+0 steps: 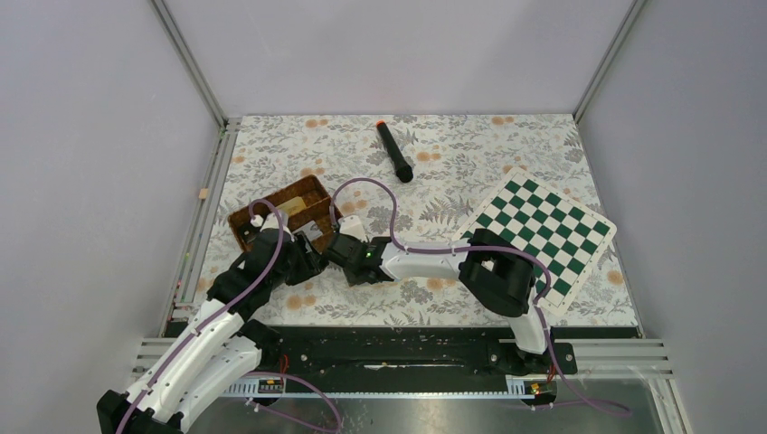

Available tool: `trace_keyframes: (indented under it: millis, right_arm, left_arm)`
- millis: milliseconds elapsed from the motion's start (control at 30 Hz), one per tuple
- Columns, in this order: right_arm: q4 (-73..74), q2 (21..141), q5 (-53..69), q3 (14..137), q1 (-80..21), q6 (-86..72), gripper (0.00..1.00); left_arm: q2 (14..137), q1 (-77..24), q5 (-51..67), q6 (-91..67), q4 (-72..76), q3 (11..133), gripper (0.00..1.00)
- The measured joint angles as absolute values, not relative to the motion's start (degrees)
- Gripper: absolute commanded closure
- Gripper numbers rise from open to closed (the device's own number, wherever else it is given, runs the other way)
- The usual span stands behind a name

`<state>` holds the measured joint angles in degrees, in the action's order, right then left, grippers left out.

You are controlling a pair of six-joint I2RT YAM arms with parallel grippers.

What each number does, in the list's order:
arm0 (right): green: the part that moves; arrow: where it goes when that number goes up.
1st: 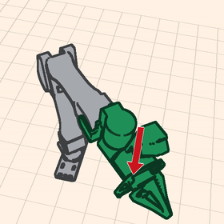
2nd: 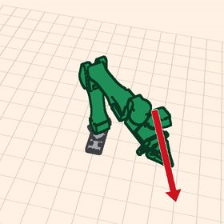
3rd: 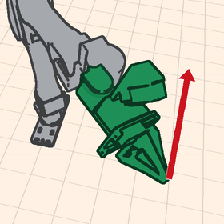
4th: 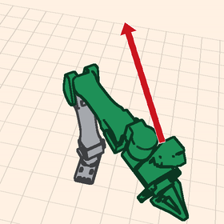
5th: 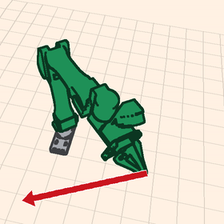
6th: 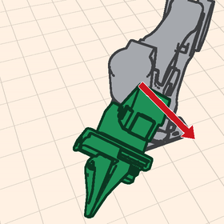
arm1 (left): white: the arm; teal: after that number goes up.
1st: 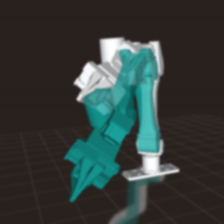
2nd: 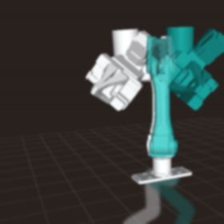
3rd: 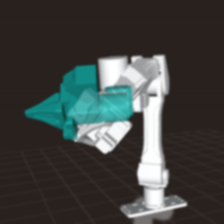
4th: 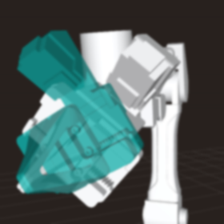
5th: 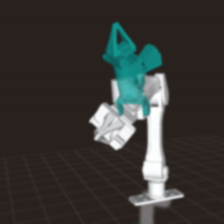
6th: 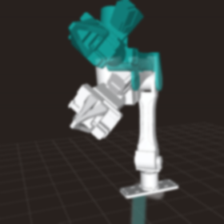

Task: Take the credit cards out of the card holder
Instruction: Remove the credit card from the card holder.

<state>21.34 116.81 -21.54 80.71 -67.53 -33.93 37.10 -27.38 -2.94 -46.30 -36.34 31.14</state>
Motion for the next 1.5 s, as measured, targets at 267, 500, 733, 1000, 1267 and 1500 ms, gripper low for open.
trace_keyframes:
  millis: [267, 500, 733, 1000, 1267, 1500]
  right_arm:
    - [20.14, 115.07, -21.82, 78.15, -67.46, -34.11, 0.78]
    - [19.84, 114.15, -21.50, 76.93, -67.46, -34.37, 0.99]
    - [18.94, 113.38, -21.10, 75.79, -67.46, -34.37, 1.00]
    - [15.35, 108.49, -18.33, 70.11, -66.92, -35.46, 1.00]
    - [6.76, 102.19, -12.05, 62.04, -63.51, -39.11, 1.00]
    - [-0.80, 100.97, -7.18, 57.28, -60.64, -42.85, 1.00]
  left_arm:
    - [37.08, -27.38, -2.76, -46.30, -36.34, 31.14, 0.51]
    - [37.10, -27.35, -2.74, -46.30, -36.34, 31.14, 0.51]
    - [37.10, -27.35, -1.98, -46.33, -36.10, 31.11, 0.51]
    - [37.56, -27.38, -1.37, -46.30, -35.70, 31.11, 0.51]
    - [38.79, -27.35, 1.61, -46.37, -32.53, 29.52, 0.50]
    - [42.04, -27.38, 6.46, -46.78, -26.89, 25.87, 0.50]
